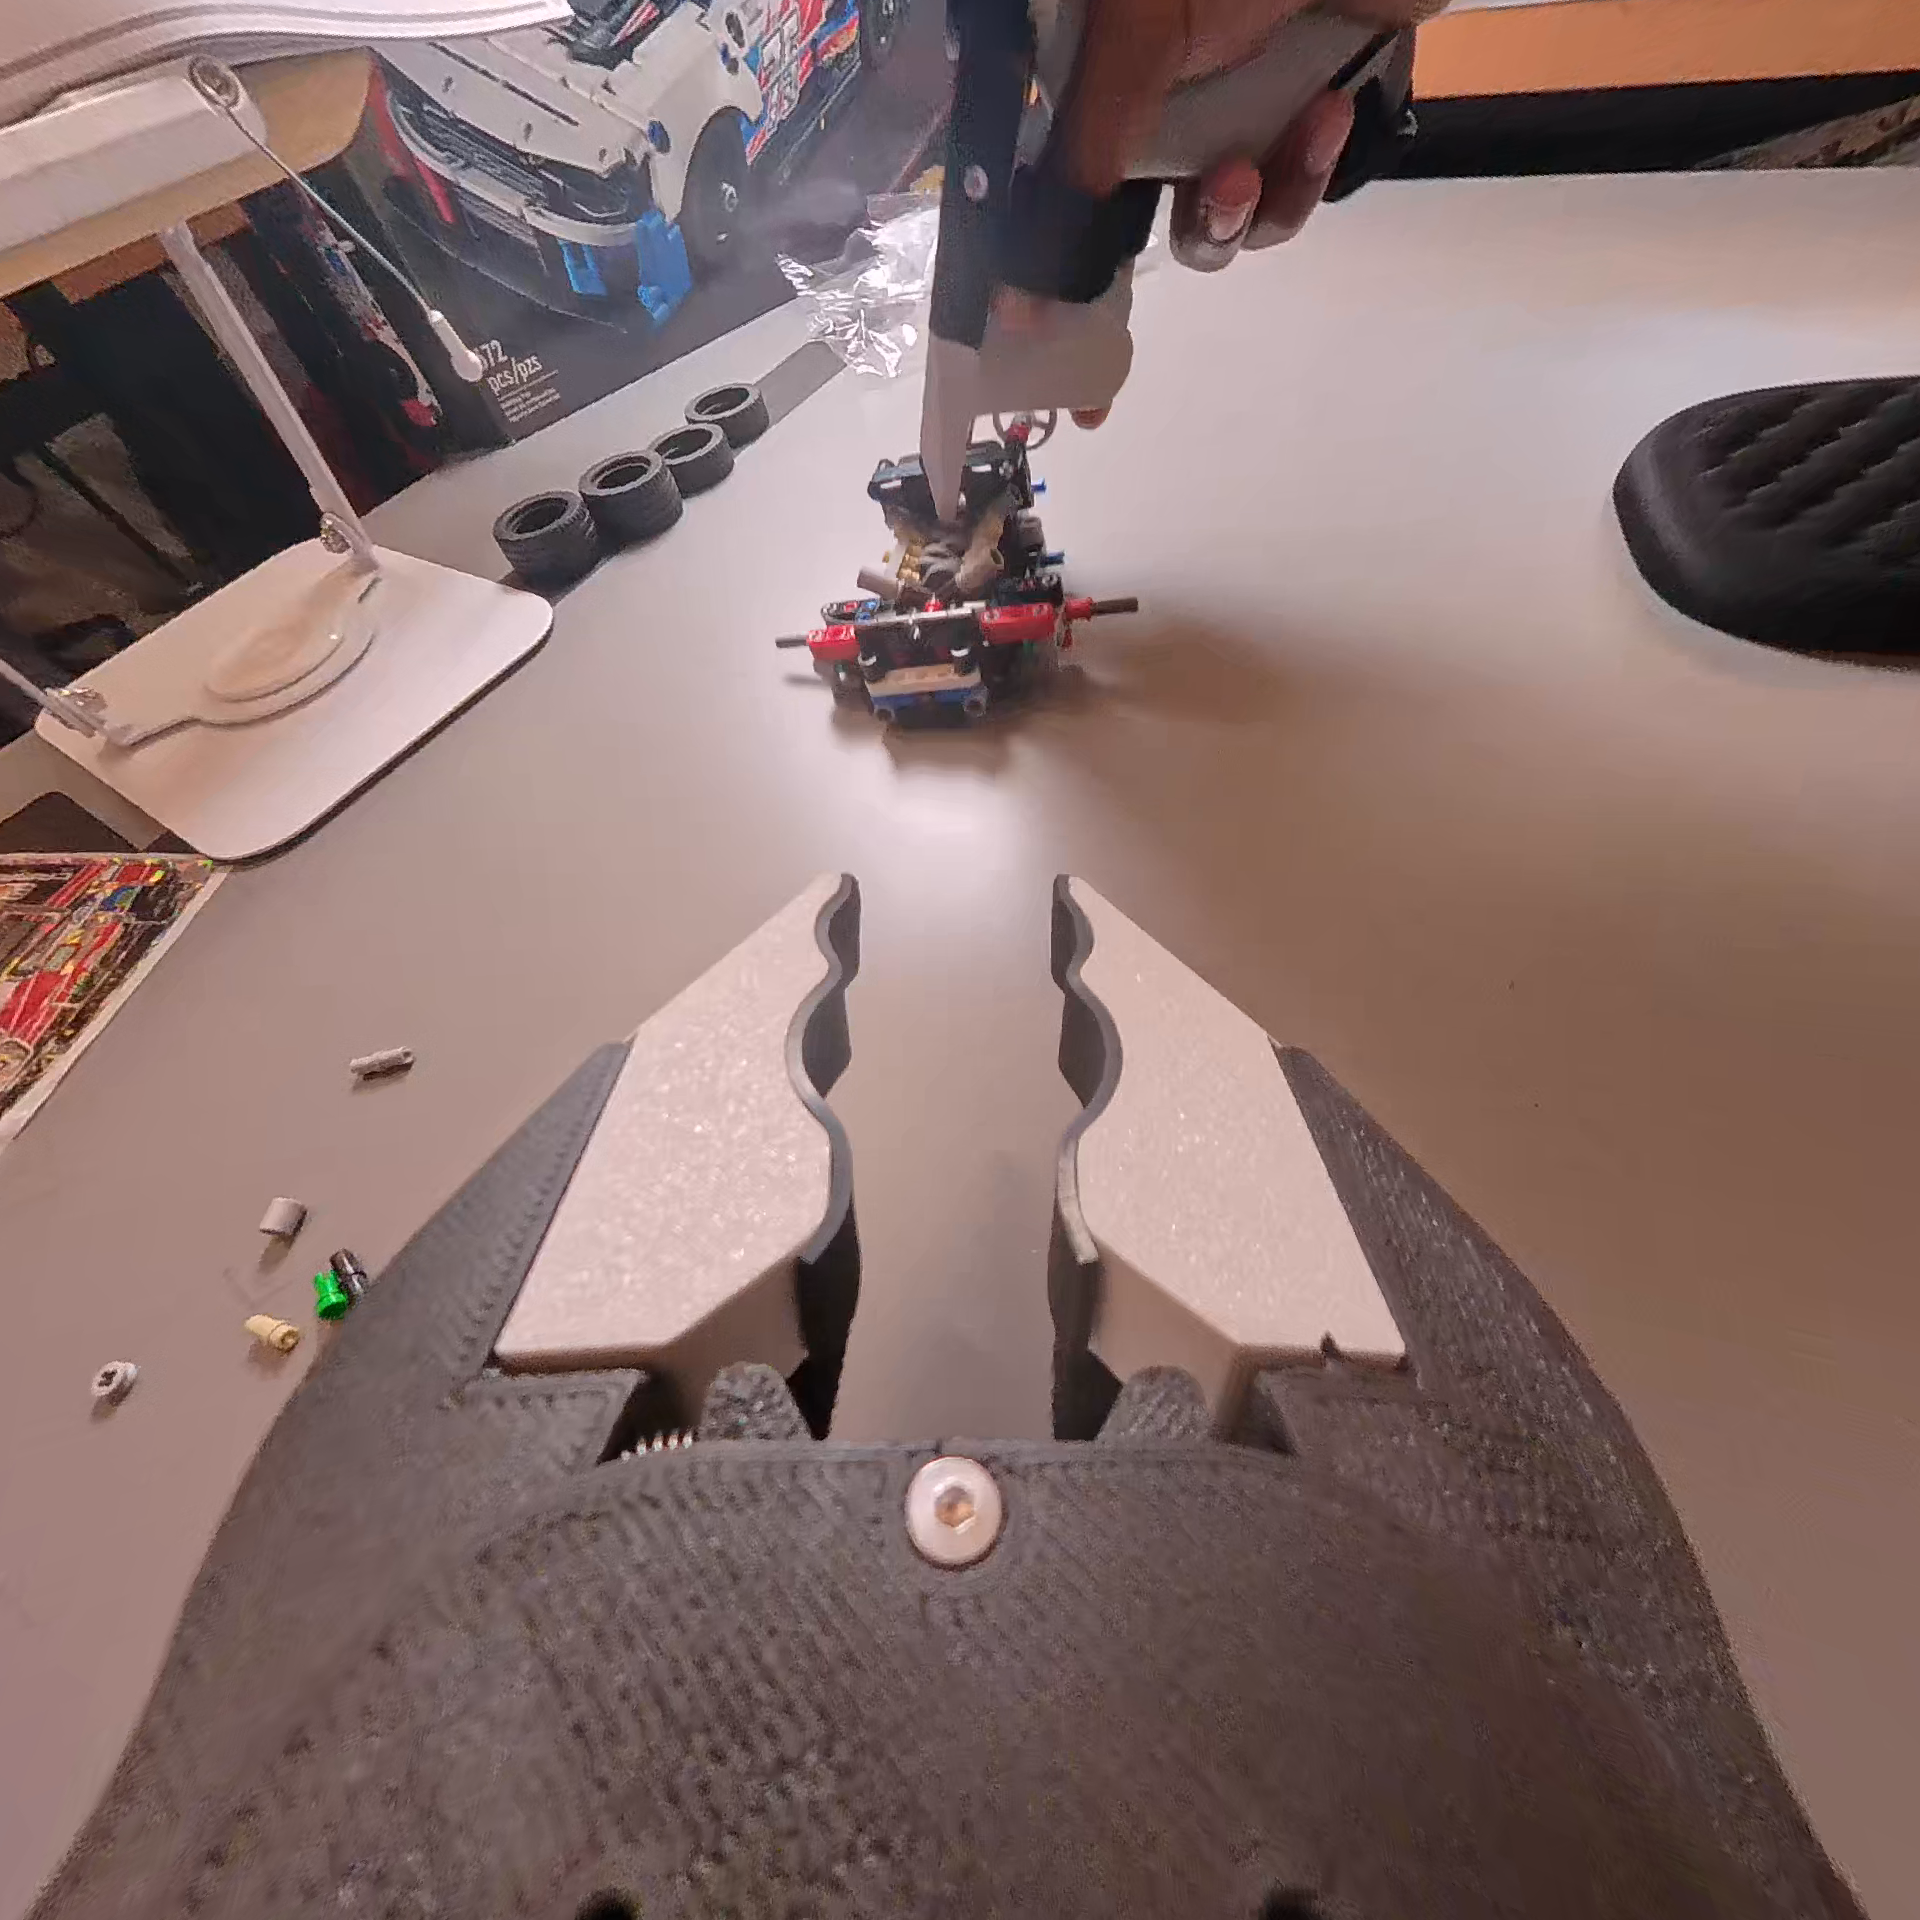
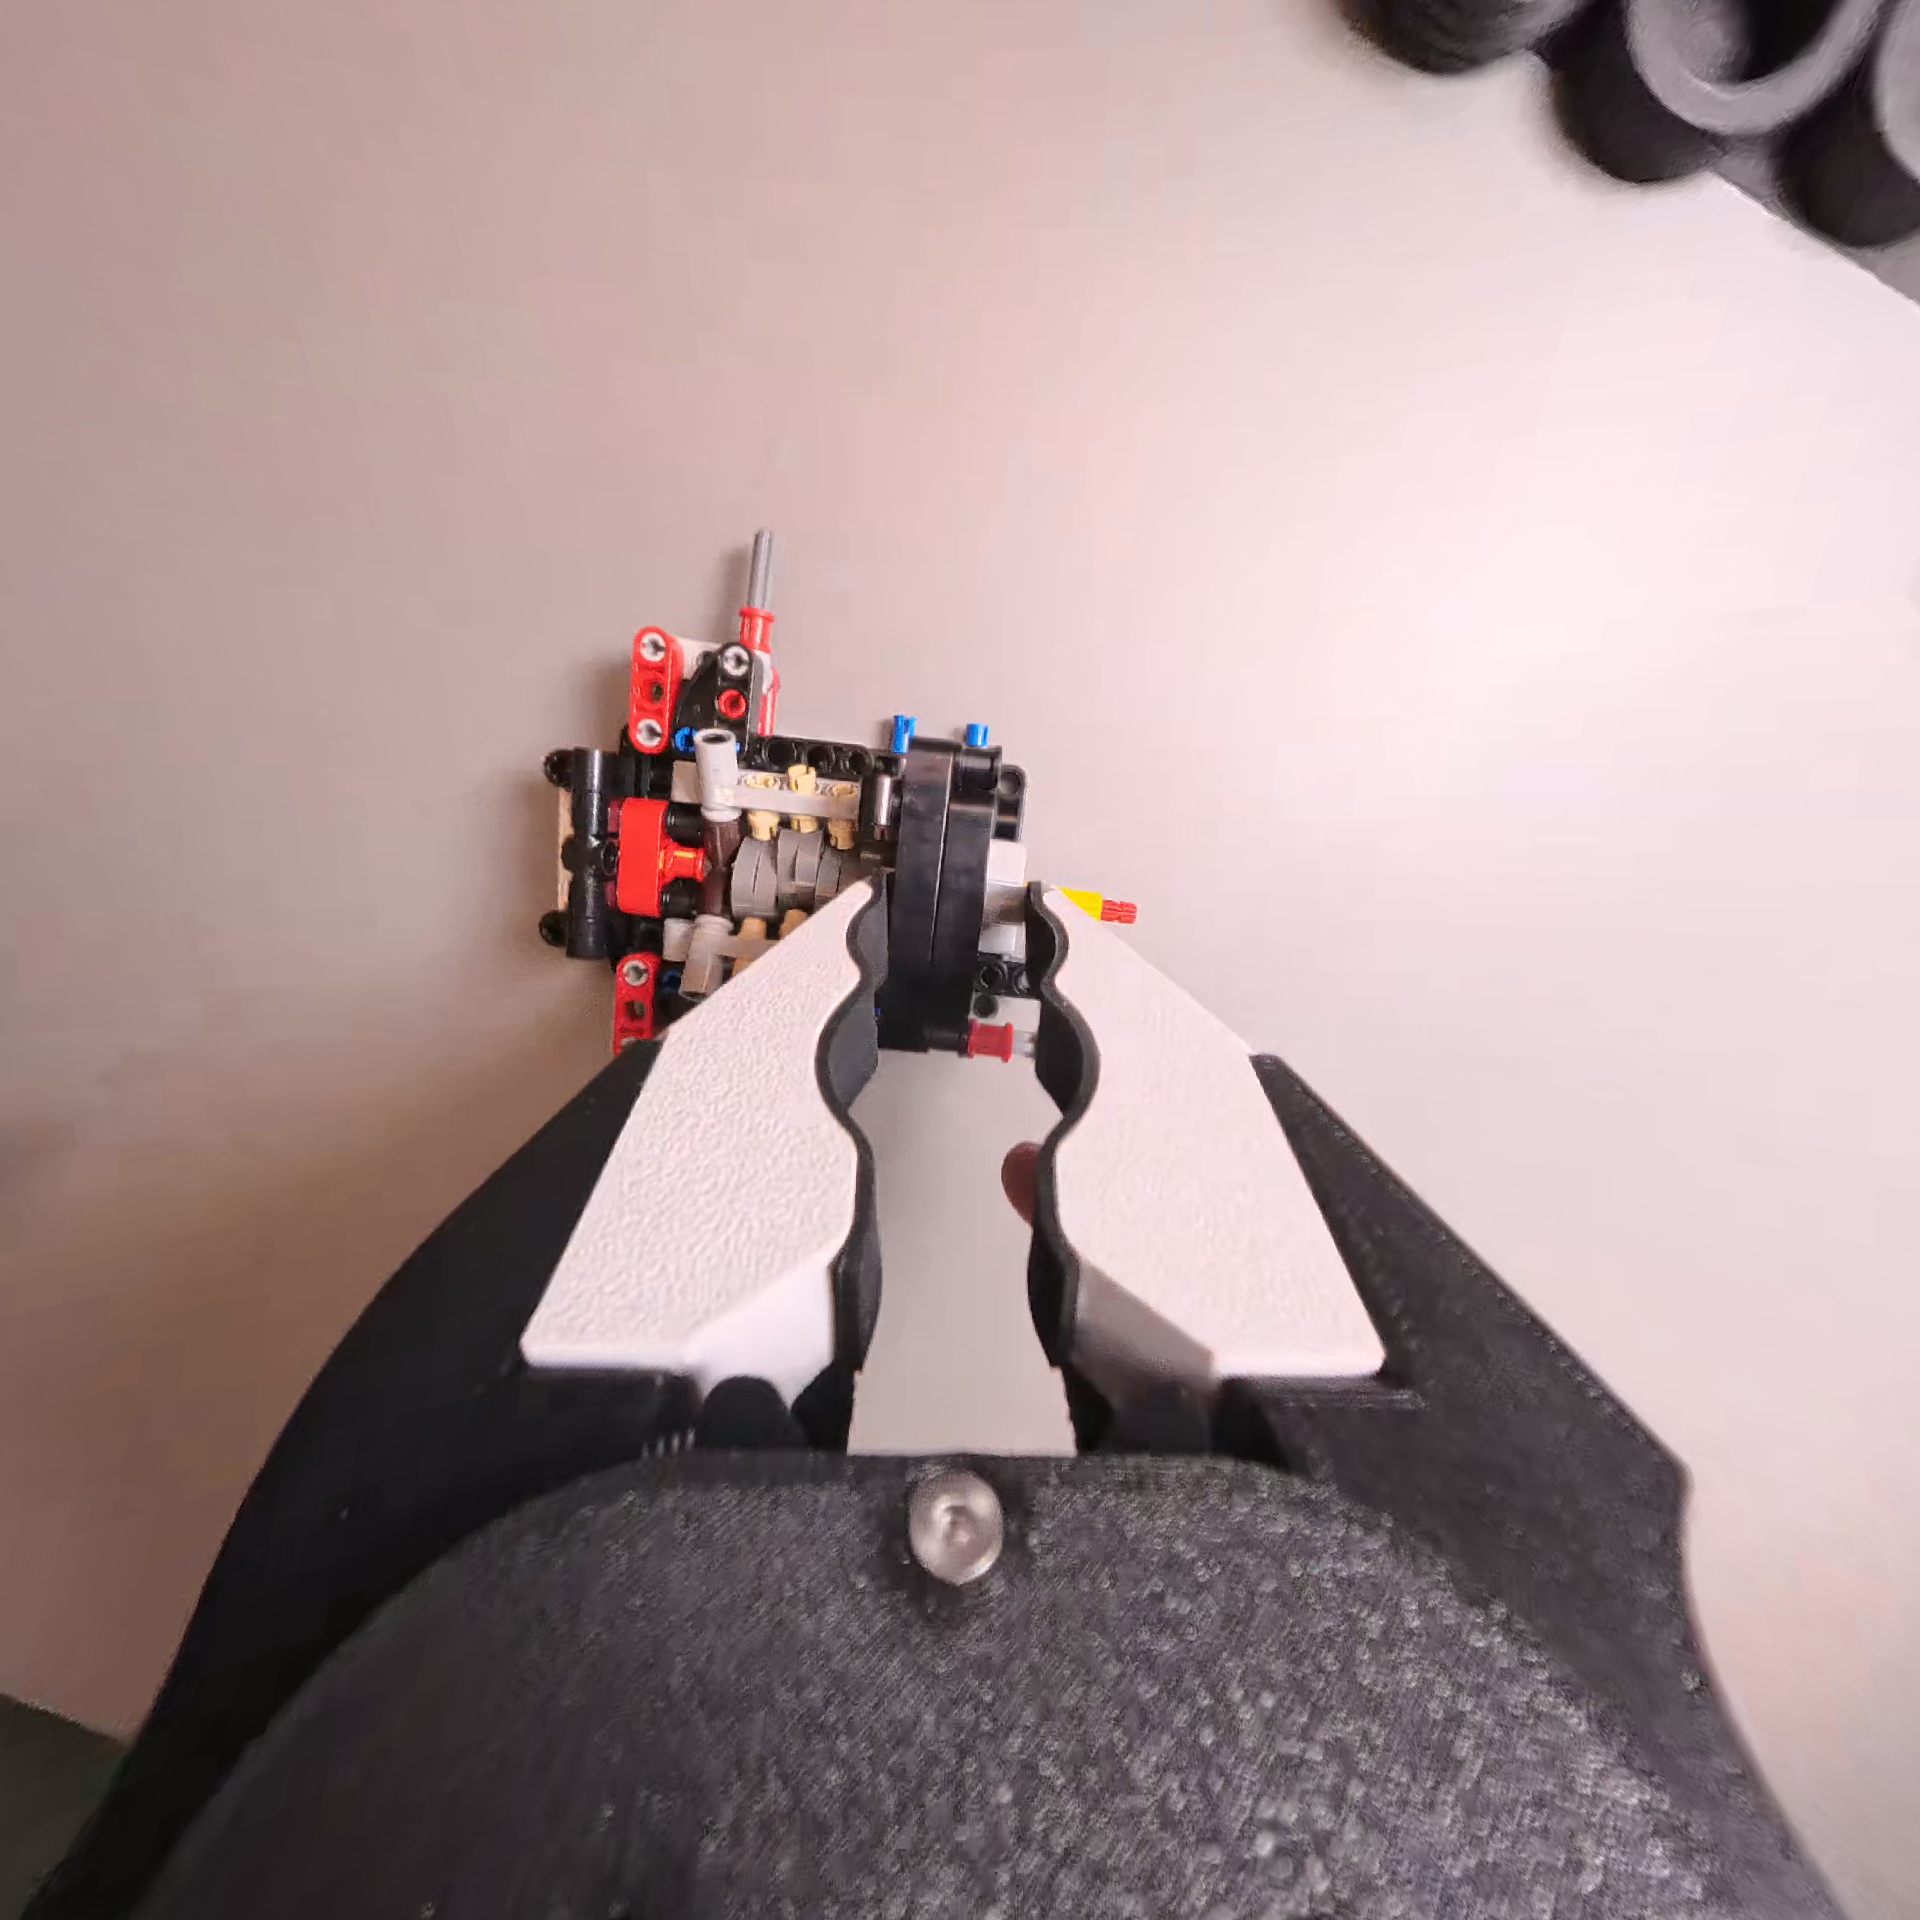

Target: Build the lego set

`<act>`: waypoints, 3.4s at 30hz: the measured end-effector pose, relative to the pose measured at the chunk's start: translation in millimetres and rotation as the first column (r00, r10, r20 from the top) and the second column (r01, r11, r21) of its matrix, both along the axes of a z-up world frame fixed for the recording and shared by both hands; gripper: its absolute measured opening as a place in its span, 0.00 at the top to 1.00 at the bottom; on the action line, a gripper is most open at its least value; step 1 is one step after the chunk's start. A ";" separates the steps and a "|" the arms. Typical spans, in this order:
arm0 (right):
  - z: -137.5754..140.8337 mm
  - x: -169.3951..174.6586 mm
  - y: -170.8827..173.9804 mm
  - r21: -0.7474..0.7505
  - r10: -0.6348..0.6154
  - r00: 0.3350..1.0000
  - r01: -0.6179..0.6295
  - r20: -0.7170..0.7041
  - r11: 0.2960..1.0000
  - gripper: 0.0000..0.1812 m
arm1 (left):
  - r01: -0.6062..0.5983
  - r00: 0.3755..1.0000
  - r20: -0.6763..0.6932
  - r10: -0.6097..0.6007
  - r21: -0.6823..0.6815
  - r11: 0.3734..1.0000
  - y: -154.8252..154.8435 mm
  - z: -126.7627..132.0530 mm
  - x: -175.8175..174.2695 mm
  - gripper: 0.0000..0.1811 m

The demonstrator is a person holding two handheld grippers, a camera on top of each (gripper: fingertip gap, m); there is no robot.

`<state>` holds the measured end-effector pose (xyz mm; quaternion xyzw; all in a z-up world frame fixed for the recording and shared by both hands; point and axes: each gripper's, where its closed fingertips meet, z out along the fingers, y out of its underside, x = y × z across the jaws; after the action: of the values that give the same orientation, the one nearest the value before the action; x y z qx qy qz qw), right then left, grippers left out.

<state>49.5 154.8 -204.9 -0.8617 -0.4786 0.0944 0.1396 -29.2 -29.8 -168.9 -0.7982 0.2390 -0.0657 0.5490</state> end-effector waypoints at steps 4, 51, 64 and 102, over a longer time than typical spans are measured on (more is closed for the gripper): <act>2.4 5.4 9.6 -0.019 -0.140 0.986 0.139 -0.092 0.990 0.85 | 0.007 0.999 -0.035 -0.007 0.005 1.000 -0.9 -3.4 2.9 0.80; 2.7 41.7 -130.1 0.428 -0.007 0.853 0.270 -0.522 0.862 0.58 | -0.253 0.967 -0.004 0.253 -0.070 0.965 39.6 -26.4 16.8 0.59; 164.7 21.1 -71.4 0.672 0.306 0.695 0.339 -0.650 0.658 0.60 | -0.422 0.906 0.161 0.392 0.261 0.868 20.7 81.1 -66.7 0.60; 147.9 -53.1 223.4 0.688 0.287 0.745 0.303 -0.602 0.659 0.62 | -0.303 0.870 -0.357 0.340 0.157 0.940 283.0 119.4 -218.1 1.00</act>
<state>-3.6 378.2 -57.1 -0.6328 -0.3859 0.1886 0.6442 -247.4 253.2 -49.6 -0.7970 0.2074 0.1934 0.5333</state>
